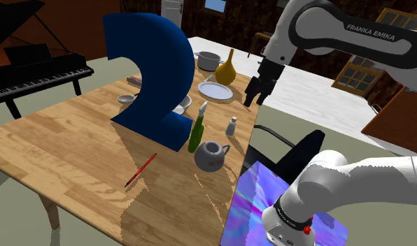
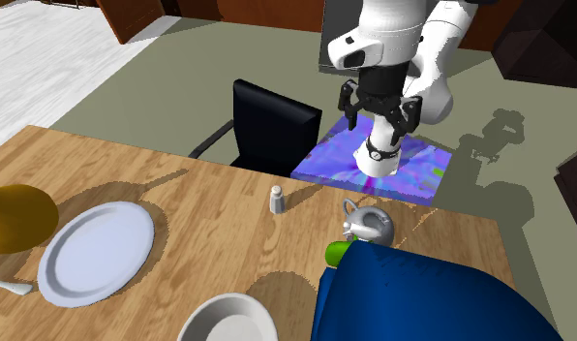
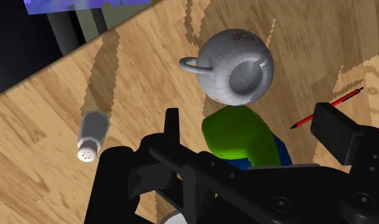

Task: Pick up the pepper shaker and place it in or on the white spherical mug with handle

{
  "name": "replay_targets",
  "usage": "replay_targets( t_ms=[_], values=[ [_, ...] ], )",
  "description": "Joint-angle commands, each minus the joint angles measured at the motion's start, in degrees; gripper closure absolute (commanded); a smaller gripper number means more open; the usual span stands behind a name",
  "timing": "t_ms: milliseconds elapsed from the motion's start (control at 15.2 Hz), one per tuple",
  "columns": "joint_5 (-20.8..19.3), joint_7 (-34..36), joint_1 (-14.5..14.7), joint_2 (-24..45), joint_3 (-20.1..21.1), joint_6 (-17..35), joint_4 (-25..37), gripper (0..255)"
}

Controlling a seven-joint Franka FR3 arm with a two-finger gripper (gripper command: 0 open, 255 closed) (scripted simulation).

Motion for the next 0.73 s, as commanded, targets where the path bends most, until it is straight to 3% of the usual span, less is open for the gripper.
replay_targets(
  t_ms=[0, 660],
  values=[
    [0.00, 0.00, 0.00, 0.00, 0.00, 0.00, 0.00, 0],
    [-5.71, -9.59, -2.32, 9.37, -5.71, 18.72, -7.47, 0]
  ],
)
